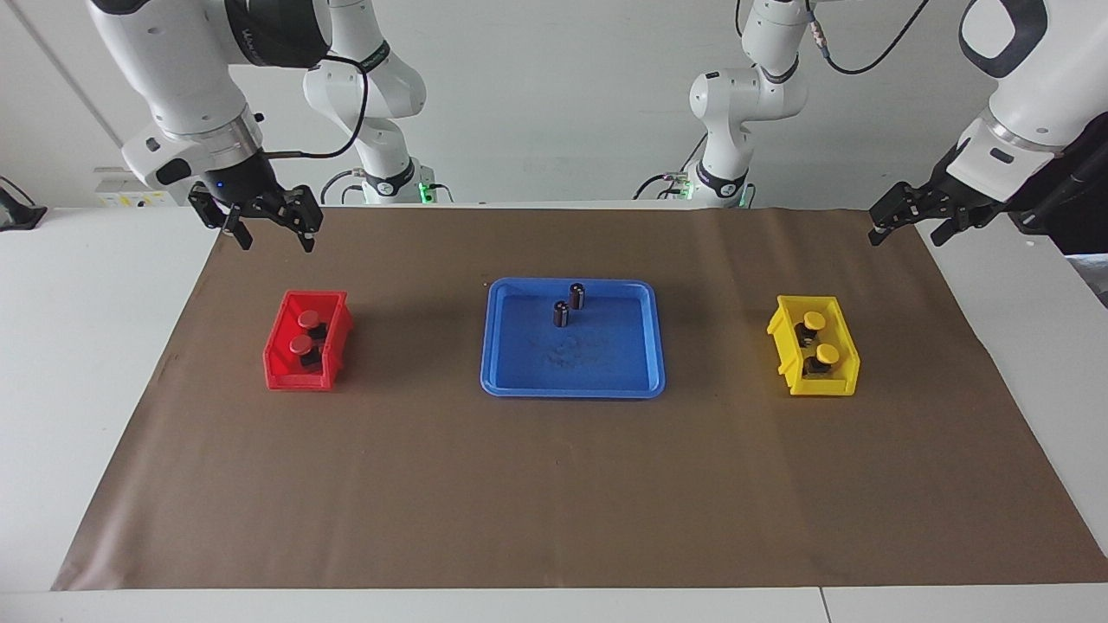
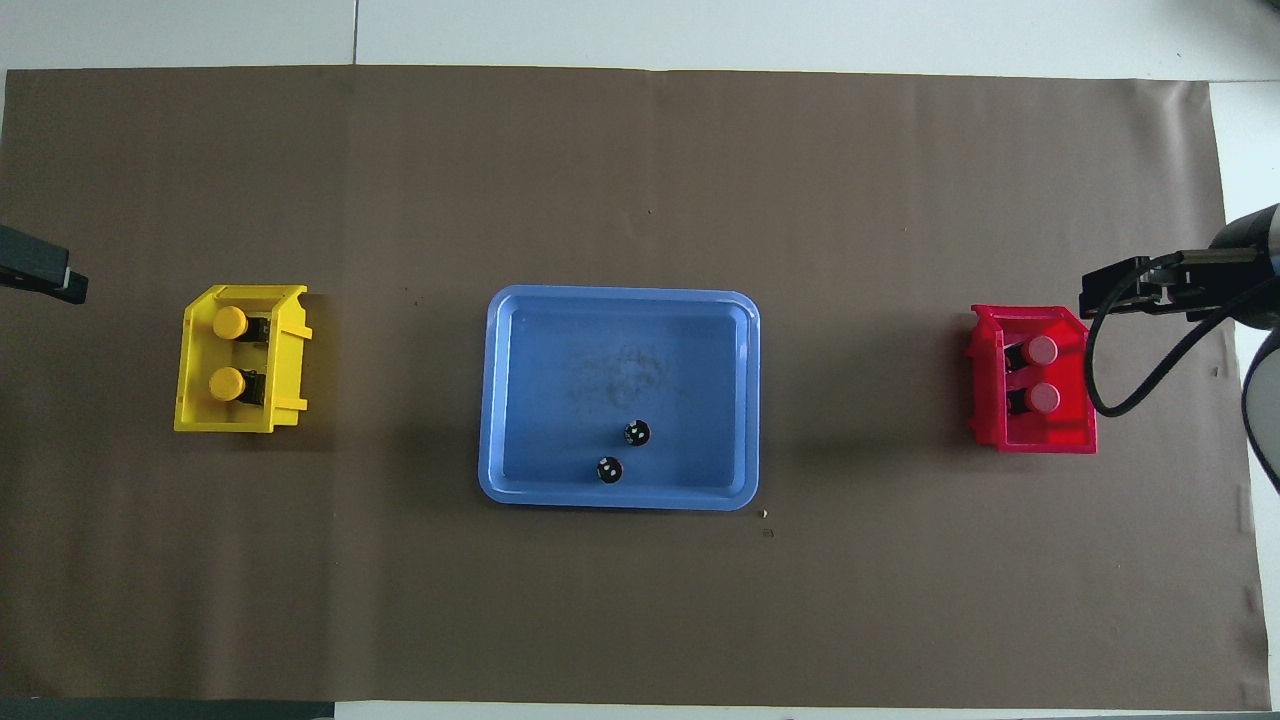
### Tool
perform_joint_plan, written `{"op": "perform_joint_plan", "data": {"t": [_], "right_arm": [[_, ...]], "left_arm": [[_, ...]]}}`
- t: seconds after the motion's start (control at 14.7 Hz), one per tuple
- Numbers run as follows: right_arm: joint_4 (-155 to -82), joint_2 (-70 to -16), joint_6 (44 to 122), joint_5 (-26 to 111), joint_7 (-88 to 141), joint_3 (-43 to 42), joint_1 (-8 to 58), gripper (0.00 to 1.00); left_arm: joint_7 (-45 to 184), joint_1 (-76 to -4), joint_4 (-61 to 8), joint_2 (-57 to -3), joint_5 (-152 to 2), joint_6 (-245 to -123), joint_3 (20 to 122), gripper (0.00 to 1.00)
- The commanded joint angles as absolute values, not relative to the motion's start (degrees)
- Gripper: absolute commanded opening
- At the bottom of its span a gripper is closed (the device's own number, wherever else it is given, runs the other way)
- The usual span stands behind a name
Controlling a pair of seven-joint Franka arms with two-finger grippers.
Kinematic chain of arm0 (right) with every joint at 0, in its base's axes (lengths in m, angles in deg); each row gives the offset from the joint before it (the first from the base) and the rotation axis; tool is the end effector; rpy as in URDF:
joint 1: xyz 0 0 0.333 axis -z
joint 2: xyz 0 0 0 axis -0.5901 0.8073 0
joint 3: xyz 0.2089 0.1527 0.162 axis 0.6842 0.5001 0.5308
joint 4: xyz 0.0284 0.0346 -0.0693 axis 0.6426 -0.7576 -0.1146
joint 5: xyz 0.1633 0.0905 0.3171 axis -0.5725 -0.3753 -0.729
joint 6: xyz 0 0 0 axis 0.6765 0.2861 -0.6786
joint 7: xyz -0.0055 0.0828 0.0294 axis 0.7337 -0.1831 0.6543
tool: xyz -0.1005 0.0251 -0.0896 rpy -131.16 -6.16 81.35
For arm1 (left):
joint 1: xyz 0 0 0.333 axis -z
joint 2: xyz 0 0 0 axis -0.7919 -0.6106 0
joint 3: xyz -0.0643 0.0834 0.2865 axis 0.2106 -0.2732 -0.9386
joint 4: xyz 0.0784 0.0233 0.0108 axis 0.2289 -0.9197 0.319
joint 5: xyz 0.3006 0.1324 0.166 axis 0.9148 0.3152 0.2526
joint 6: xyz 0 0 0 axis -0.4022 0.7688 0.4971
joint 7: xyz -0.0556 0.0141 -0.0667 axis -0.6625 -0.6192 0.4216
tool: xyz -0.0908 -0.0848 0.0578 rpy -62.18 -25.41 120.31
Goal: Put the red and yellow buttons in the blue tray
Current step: 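Lower the right gripper into the red holder and grasp a red button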
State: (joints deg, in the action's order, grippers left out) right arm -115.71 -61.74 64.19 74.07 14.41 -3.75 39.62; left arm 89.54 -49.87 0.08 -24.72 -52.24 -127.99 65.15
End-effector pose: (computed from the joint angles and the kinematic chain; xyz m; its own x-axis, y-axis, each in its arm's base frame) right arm 0.5192 0.0033 0.5462 0.9985 -0.0502 0.0234 -0.0508 -0.9984 0.0253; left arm 0.5360 -0.0062 0.5882 0.9929 -0.0841 -0.0836 -0.0810 -0.9959 0.0395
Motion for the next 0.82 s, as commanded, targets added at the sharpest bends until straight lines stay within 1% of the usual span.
{"op": "perform_joint_plan", "data": {"t": [0.0, 0.07, 0.14, 0.27, 0.48, 0.61, 0.75], "right_arm": [[-122.93, -62.79, 71.46, 73.67, 16.08, -3.29, 40.73, 0.79], [-123.1, -60.95, 73.22, 73.58, 18.8, -3.38, 40.91, 0.77], [-123.02, -58.67, 75.07, 73.58, 19.7, -3.38, 41.34, 0.77], [-125.2, -56.02, 80.59, 73.67, 20.06, -3.38, 42.31, 0.75], [-131.17, -55.48, 88.16, 73.67, 21.28, -3.38, 43.89, 0.7], [-132.86, -54.43, 91.24, 73.67, 22.25, -3.38, 44.33, 0.68], [-133.39, -54.08, 92.49, 73.67, 23.66, -3.38, 45.21, 0.67]], "left_arm": [[89.3, -49.91, -1.7, -22.99, -51.49, -127.56, 65.27, 1.0], [89.3, -49.91, -1.7, -22.99, -51.49, -127.65, 65.27, 1.0], [89.3, -49.91, -1.7, -22.99, -51.49, -127.56, 65.27, 1.0], [89.3, -49.82, -1.7, -22.99, -51.49, -127.56, 65.27, 1.0], [89.22, -49.91, -1.7, -22.99, -51.49, -127.56, 65.27, 1.0], [89.21, -49.21, -1.61, -23.08, -51.4, -127.91, 65.27, 1.0], [89.13, -49.73, -1.7, -23.17, -51.14, -131.31, 65.27, 1.0]]}}
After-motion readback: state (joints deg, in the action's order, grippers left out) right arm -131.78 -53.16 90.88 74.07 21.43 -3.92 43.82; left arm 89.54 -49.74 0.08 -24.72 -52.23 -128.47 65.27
